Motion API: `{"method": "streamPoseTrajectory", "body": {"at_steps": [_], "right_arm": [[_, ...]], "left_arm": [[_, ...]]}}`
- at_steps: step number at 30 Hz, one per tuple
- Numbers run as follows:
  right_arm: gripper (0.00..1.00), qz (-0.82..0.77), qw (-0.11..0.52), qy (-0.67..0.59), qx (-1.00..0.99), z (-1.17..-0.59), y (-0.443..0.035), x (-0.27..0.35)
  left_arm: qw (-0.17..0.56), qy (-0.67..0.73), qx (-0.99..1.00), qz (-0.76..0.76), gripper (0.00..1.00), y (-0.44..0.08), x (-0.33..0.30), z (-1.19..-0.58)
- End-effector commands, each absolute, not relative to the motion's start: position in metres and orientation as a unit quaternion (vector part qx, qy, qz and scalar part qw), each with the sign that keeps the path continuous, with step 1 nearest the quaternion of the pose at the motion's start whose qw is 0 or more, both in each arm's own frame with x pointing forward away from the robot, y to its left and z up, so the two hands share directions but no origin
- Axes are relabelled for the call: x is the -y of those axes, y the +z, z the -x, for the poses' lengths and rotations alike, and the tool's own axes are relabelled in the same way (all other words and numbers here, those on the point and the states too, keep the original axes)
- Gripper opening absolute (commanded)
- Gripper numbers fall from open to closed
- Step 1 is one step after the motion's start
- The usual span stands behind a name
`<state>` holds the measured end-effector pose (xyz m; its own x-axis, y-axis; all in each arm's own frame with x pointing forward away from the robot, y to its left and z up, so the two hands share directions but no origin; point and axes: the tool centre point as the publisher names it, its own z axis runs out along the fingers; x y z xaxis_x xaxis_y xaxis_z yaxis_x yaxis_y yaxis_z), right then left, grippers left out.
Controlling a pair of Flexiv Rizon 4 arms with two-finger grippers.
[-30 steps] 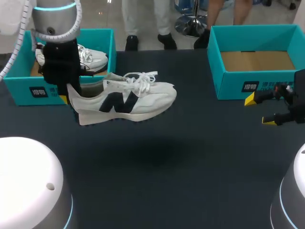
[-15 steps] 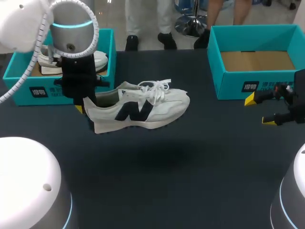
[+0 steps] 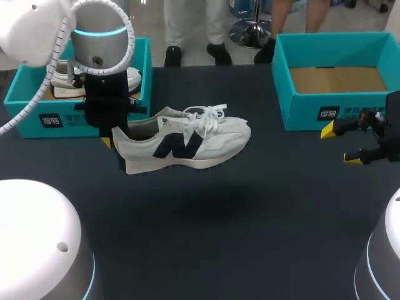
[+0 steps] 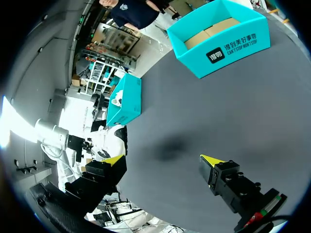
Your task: Take the shoe out of the shoebox, open the shoe tongue, remove and reinsert the insole, then place the shoe into the shoebox
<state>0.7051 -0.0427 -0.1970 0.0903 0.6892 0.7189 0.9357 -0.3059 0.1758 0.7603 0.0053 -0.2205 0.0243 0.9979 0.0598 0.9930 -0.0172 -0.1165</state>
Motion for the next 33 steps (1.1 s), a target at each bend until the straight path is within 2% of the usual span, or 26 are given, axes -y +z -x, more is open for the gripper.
{"method": "streamPoseTrajectory", "body": {"at_steps": [1,16,33], "right_arm": [[1.0,0.72,0.166,-0.368,0.565,-0.704,-0.197,0.042],[1.0,0.72,0.166,-0.368,0.565,-0.704,-0.197,0.042],[1.0,0.72,0.166,-0.368,0.565,-0.704,-0.197,0.042]], "left_arm": [[0.062,0.02,0.698,0.713,0.0,-0.219,-0.005,-0.76],[0.062,0.01,0.7,0.712,0.0,-0.253,0.022,-0.771],[0.072,0.004,0.69,0.72,0.0,-0.332,0.04,-0.782]]}}
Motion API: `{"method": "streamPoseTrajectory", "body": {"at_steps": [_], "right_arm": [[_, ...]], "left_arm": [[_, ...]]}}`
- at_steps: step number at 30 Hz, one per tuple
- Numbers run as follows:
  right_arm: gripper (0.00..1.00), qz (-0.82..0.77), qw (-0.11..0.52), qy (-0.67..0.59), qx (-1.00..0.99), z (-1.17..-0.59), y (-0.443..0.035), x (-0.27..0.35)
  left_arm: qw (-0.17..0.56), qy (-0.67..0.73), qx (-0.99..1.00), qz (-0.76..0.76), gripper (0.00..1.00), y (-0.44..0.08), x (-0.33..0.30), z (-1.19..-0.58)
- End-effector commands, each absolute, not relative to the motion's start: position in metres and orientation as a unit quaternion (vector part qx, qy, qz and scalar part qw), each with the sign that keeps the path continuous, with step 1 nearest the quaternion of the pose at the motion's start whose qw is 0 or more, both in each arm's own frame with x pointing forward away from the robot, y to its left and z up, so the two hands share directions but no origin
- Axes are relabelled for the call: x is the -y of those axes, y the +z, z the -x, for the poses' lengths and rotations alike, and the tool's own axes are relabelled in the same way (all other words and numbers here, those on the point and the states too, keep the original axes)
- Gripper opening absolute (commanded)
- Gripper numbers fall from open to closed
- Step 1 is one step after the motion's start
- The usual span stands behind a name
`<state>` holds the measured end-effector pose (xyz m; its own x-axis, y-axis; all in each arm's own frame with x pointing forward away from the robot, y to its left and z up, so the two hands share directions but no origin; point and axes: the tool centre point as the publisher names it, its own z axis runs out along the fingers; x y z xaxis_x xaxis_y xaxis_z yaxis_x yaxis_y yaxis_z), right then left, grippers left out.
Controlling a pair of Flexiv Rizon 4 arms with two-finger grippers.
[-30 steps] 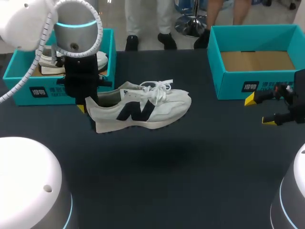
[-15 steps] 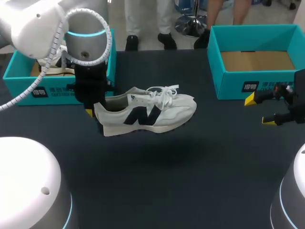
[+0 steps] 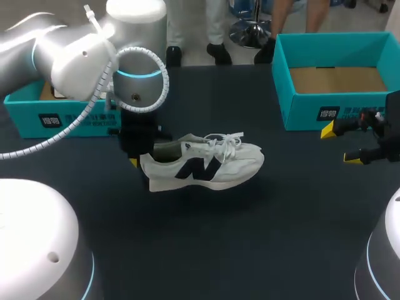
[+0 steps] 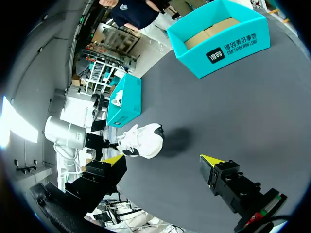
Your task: Take the shoe out of the shoebox, open the shoe tongue, remove and reinsert the insole, then place the shoe into the shoebox
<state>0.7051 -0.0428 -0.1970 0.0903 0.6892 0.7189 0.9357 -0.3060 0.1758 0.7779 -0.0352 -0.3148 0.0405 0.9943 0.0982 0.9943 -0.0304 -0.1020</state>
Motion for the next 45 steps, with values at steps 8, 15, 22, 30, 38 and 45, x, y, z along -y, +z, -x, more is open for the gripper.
{"method": "streamPoseTrajectory", "body": {"at_steps": [8,15,22,30,38,45], "right_arm": [[1.0,0.72,0.166,-0.368,0.565,-0.704,-0.197,0.042],[1.0,0.72,0.166,-0.368,0.565,-0.704,-0.197,0.042],[1.0,0.72,0.166,-0.368,0.565,-0.704,-0.197,0.042],[1.0,0.72,0.166,-0.368,0.565,-0.704,-0.197,0.042],[1.0,0.72,0.166,-0.368,0.565,-0.704,-0.197,0.042],[1.0,0.72,0.166,-0.368,0.565,-0.704,-0.197,0.042]], "left_arm": [[0.067,-0.011,0.68,0.73,0.0,-0.366,0.048,-0.782],[0.077,-0.013,0.681,0.728,0.0,-0.393,0.055,-0.781],[0.089,-0.016,0.679,0.729,0.0,-0.405,0.059,-0.781],[0.087,-0.004,0.676,0.732,1.0,-0.392,0.056,-0.774],[0.067,0.013,0.691,0.72,1.0,-0.369,0.055,-0.768],[0.045,0.089,0.742,0.663,1.0,-0.348,0.052,-0.769]]}}
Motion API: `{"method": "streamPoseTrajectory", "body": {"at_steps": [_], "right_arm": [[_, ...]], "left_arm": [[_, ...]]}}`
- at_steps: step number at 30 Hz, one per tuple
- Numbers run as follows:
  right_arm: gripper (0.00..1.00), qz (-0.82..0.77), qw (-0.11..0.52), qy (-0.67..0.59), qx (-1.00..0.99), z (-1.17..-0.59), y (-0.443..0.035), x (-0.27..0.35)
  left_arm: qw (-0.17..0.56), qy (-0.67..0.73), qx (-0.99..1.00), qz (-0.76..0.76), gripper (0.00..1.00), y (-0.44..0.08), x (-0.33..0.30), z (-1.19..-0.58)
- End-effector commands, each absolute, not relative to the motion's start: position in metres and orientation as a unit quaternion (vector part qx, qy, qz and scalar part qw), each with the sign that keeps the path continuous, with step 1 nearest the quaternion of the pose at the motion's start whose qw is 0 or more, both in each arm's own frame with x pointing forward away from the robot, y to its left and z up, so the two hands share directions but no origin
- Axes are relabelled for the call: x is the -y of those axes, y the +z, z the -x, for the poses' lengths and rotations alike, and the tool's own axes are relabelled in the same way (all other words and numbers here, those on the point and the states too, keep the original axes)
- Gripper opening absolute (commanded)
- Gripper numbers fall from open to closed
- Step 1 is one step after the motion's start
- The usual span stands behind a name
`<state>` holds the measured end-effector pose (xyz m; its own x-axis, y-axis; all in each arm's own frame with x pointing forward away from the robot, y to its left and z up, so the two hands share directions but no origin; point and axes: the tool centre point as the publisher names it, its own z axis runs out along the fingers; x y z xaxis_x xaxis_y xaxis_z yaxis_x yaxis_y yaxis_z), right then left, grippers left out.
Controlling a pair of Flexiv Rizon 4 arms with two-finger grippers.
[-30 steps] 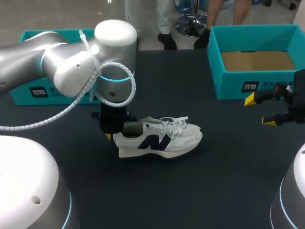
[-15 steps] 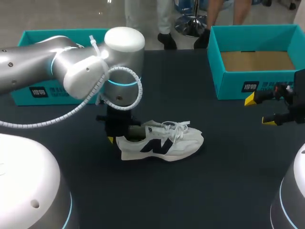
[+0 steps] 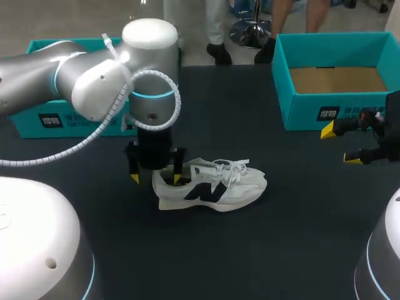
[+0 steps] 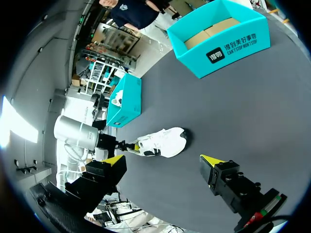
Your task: Take the shoe out of the shoebox, open the shoe tongue, remove and reinsert the insole, then place the shoe into the shoebox
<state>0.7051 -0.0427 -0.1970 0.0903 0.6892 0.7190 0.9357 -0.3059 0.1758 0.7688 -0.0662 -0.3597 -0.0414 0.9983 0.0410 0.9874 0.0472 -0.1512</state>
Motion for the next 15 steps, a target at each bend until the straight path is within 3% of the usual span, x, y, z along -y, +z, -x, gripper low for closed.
{"method": "streamPoseTrajectory", "body": {"at_steps": [1,15], "right_arm": [[1.0,0.72,0.166,-0.368,0.565,-0.704,-0.197,0.042],[1.0,0.72,0.166,-0.368,0.565,-0.704,-0.197,0.042]], "left_arm": [[0.043,0.102,0.755,0.646,1.0,-0.345,0.051,-0.769],[0.039,0.196,0.789,0.581,1.0,-0.316,0.045,-0.772]]}}
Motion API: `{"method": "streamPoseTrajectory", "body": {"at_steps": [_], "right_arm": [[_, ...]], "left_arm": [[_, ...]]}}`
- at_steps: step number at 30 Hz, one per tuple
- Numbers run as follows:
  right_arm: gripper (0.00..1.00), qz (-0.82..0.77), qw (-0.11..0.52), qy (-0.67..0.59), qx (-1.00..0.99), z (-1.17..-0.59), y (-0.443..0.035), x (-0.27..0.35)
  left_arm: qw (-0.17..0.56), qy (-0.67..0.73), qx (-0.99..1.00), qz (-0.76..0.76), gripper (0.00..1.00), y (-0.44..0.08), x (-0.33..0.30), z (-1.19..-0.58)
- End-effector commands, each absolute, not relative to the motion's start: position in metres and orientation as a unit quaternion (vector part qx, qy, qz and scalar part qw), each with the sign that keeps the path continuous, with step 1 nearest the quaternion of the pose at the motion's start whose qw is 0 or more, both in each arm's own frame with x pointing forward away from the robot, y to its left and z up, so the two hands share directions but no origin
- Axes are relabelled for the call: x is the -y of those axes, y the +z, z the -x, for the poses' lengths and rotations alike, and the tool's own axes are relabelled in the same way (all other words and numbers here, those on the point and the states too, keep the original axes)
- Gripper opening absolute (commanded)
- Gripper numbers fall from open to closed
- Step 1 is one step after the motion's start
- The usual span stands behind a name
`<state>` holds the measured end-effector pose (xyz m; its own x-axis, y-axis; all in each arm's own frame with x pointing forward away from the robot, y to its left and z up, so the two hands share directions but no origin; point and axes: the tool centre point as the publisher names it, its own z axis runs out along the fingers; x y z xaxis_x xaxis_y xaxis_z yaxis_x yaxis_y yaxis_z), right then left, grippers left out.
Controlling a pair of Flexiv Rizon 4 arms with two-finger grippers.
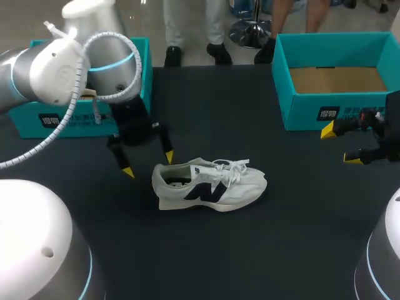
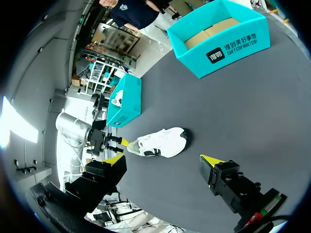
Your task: Take the shoe out of the shoebox, open the shoe tongue, remove and reinsert the insole, then place the shoe into the shoebox
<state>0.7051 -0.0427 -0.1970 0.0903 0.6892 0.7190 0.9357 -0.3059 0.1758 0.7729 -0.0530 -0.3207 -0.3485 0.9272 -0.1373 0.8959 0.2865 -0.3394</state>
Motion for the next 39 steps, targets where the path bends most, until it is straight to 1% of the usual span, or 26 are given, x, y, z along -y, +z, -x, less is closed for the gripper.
{"method": "streamPoseTrajectory", "body": {"at_steps": [1,13,15,22,24,27,29,32,39], "right_arm": [[1.0,0.72,0.166,-0.368,0.565,-0.704,-0.197,0.042],[1.0,0.72,0.166,-0.368,0.565,-0.704,-0.197,0.042],[1.0,0.72,0.166,-0.368,0.565,-0.704,-0.197,0.042],[1.0,0.72,0.166,-0.368,0.565,-0.704,-0.197,0.042],[1.0,0.72,0.166,-0.368,0.565,-0.704,-0.197,0.042],[1.0,0.72,0.166,-0.368,0.565,-0.704,-0.197,0.042],[1.0,0.72,0.166,-0.368,0.565,-0.704,-0.197,0.042],[1.0,0.72,0.166,-0.368,0.565,-0.704,-0.197,0.042],[1.0,0.72,0.166,-0.368,0.565,-0.704,-0.197,0.042]], "left_arm": [[0.039,0.196,0.789,0.581,1.0,-0.316,0.045,-0.772],[0.039,0.196,0.789,0.581,1.0,-0.316,0.045,-0.772],[0.054,0.262,0.804,0.531,1.0,-0.314,0.04,-0.775],[0.04,0.324,0.853,0.407,1.0,-0.302,0.029,-0.779],[0.053,0.355,0.854,0.376,1.0,-0.297,0.026,-0.78],[0.049,0.385,0.854,0.347,1.0,-0.291,0.021,-0.782],[0.064,0.406,0.85,0.33,1.0,-0.289,0.019,-0.781],[0.066,0.427,0.847,0.31,1.0,-0.292,0.014,-0.777],[0.031,0.454,0.855,0.249,1.0,-0.307,0.001,-0.767]]}}
